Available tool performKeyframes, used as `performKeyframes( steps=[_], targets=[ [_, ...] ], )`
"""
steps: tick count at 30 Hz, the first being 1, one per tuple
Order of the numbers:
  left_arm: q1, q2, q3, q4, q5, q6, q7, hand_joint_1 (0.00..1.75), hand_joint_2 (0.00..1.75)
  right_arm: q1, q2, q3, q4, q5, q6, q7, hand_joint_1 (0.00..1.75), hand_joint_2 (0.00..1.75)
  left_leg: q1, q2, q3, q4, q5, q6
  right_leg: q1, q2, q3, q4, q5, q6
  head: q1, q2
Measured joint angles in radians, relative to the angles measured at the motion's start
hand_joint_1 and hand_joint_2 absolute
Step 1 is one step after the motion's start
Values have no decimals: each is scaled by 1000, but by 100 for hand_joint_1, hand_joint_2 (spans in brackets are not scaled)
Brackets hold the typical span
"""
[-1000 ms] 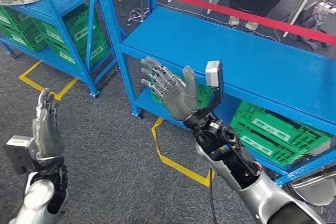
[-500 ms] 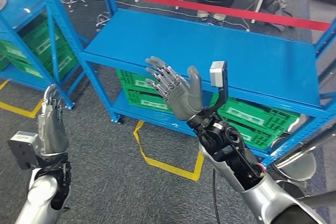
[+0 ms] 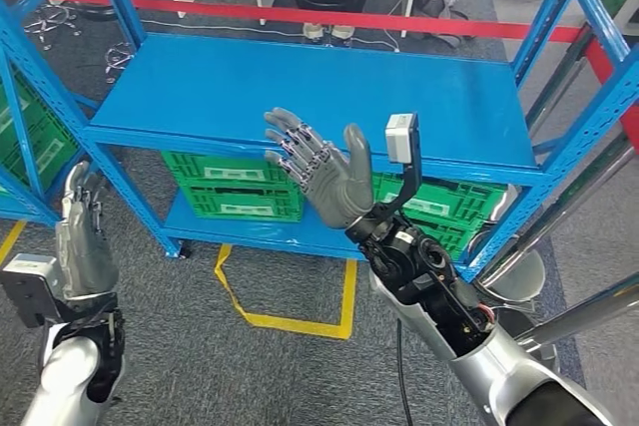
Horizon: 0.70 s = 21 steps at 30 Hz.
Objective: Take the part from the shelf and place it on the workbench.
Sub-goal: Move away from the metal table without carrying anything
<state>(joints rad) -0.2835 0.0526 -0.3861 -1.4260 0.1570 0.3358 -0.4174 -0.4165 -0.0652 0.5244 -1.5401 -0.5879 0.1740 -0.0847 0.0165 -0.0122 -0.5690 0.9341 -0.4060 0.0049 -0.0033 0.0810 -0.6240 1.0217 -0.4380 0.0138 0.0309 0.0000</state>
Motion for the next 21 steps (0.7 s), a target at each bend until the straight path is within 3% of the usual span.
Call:
performKeyframes(
  steps=[2,4,5,6,8,10,11,13,15,17,18,19,20,21],
  targets=[
    [0,-1,0,0,0,-1,0,0,0,-1,0,0,1,0,0,0,0,0,-2,21,3,-2,-1,5,-1,-54,-62,137,-65,5,10,0],
    [1,-1,0,1,0,-1,0,0,0,1,0,0,3,0,0,0,0,0,-2,44,5,-1,-4,4,-6,-71,-110,238,-95,10,16,0],
    [2,-1,0,2,0,-1,0,0,0,2,0,0,4,0,0,0,0,0,-1,55,6,-1,-6,2,-8,-75,-107,231,-82,12,20,0],
    [2,-1,0,2,0,-1,0,0,0,2,0,0,5,0,0,0,0,0,0,65,9,-1,-9,-1,-9,-82,-84,185,-52,13,25,0],
    [1,-1,0,2,0,-1,0,0,0,1,0,-1,6,0,0,0,0,0,-1,85,16,1,-16,-10,-6,-119,-8,37,10,13,35,0],
    [1,-2,0,2,0,-1,0,0,0,-2,0,0,6,0,0,0,0,0,-8,102,19,5,-22,-19,1,-151,37,-49,29,4,40,0],
    [0,-1,0,2,0,-1,0,0,0,-2,0,0,6,0,0,1,0,0,-11,111,20,6,-23,-22,5,-151,39,-56,25,-2,37,0],
    [-1,-2,0,2,-2,-1,1,0,0,-2,0,-1,6,0,0,1,0,0,-10,123,22,11,-29,-31,4,-126,38,-56,27,-15,29,0],
    [-3,-2,1,2,-3,0,2,0,0,-4,0,-1,5,0,1,3,0,0,-4,82,3,63,-65,-39,1,-102,40,-58,31,-27,22,0],
    [-3,-1,1,2,-4,1,5,0,0,-6,0,-1,5,0,1,4,0,0,0,30,-65,199,-128,-41,1,-79,40,-59,33,-36,8,0],
    [-2,-1,1,2,-4,1,6,0,0,-5,0,0,5,0,1,4,0,0,-1,22,-105,271,-153,-40,2,-66,39,-59,34,-38,2,0],
    [-1,0,1,2,-4,2,8,0,0,-4,0,0,5,0,2,5,0,0,-2,19,-134,319,-162,-38,4,-52,38,-59,34,-40,-3,0],
    [0,0,1,2,-4,2,9,0,0,-3,0,0,5,0,2,5,0,0,-3,17,-146,328,-150,-35,6,-37,38,-59,35,-41,-6,0],
    [0,1,1,2,-4,2,10,0,0,-3,0,0,5,0,1,5,0,0,-5,13,-134,291,-120,-29,7,-23,39,-59,35,-41,-7,0]
  ],
)
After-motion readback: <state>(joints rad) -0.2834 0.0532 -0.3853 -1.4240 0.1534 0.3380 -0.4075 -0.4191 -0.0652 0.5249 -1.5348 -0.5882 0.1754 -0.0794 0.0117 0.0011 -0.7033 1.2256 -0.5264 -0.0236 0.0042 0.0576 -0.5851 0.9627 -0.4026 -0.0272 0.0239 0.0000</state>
